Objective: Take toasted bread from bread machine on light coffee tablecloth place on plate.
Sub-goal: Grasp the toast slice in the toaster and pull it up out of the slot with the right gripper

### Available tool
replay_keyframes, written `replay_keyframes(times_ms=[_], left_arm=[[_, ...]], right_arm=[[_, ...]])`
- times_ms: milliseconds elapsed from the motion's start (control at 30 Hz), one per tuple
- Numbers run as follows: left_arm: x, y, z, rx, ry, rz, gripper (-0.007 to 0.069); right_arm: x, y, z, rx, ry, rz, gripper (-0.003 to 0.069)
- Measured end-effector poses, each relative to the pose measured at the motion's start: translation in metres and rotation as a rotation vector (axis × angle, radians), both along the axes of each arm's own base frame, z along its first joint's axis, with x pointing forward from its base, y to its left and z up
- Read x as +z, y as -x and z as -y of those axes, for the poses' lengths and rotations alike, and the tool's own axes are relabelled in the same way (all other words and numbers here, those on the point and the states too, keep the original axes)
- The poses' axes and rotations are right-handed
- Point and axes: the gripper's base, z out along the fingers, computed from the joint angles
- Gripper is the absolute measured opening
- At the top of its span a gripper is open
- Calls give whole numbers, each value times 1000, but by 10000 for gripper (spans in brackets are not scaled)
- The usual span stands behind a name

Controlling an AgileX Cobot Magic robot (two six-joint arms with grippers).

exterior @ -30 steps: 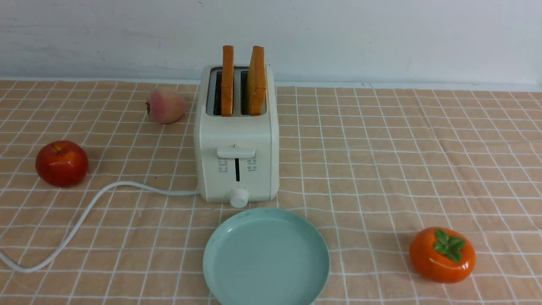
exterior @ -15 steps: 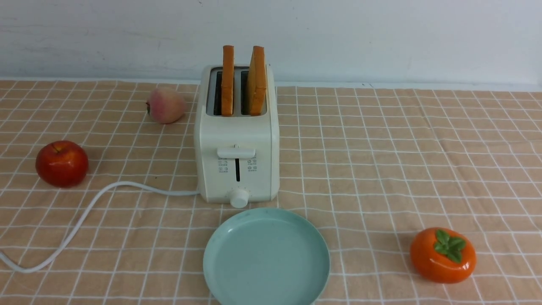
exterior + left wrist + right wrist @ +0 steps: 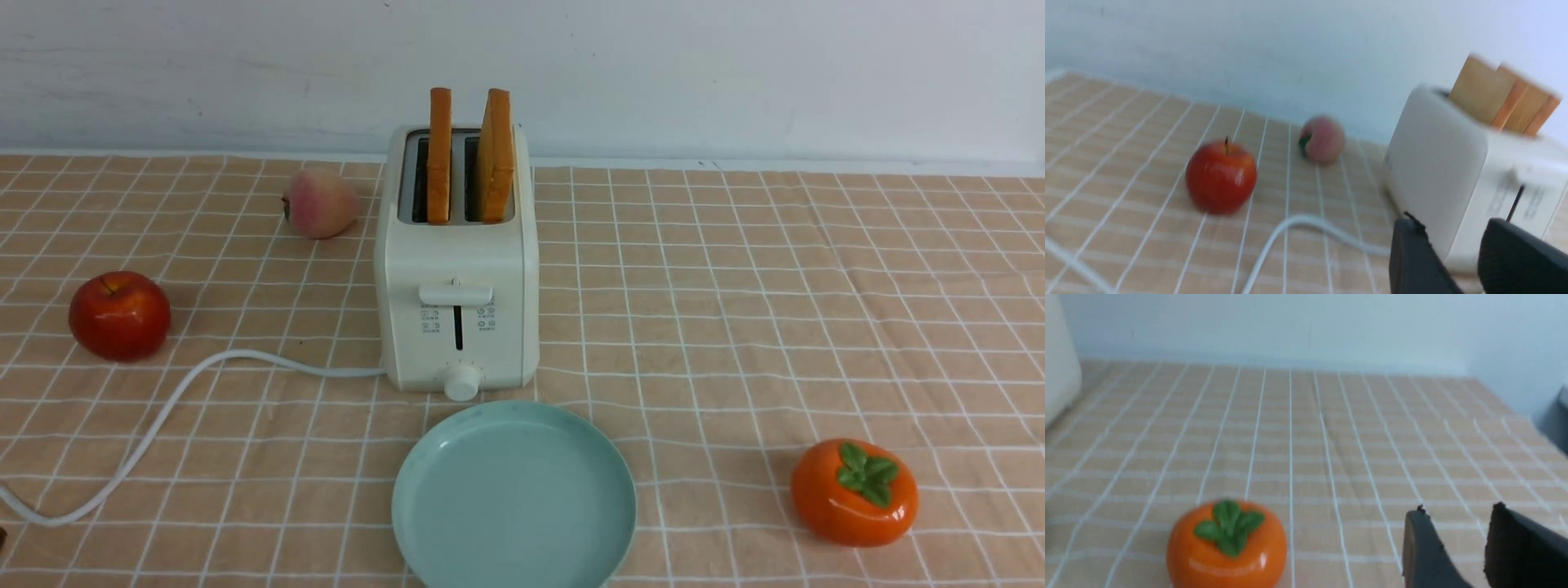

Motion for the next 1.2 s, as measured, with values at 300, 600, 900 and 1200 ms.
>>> replay_keyframes(times_ms=[300,600,900,1200], left_arm=[[13,3,1,-8,12,148,238],[67,19,-5,-96,411,485,238],[237,-14,1,-77,287,312,238],[225,-115,-5,158,227,-470,238]], right_arm=[[15,1,1,-7,-45,166,239],[57,12,5,24,-340,576,239],[217,-16,1,126,-507,528,240],[235,-108,19,-149,-465,-74,240]])
